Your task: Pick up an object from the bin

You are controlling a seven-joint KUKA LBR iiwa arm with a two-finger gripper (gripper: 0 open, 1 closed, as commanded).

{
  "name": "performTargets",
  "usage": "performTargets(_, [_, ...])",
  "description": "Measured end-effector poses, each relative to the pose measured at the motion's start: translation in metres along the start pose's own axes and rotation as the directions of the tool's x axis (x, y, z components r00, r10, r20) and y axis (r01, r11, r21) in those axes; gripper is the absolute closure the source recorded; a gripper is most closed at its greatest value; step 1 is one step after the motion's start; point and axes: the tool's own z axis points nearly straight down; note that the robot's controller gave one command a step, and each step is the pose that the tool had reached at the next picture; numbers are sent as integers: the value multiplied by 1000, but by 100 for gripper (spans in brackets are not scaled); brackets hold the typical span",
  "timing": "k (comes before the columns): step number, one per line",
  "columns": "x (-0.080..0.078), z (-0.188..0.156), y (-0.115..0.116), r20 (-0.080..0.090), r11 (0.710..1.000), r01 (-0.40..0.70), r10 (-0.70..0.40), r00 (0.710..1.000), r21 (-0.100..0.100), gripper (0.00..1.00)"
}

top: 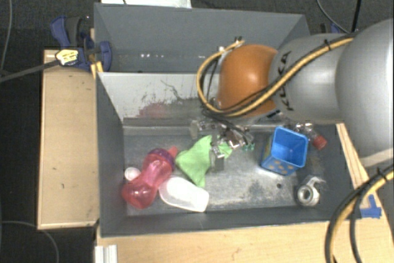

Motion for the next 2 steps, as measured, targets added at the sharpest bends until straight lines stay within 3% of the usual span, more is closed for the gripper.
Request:
performTargets(1, [16,0,1,-2,950,313,-313,950,0,0])
performTargets(2, [-1,-1,0,6,1000,0,0,1000,-1,100])
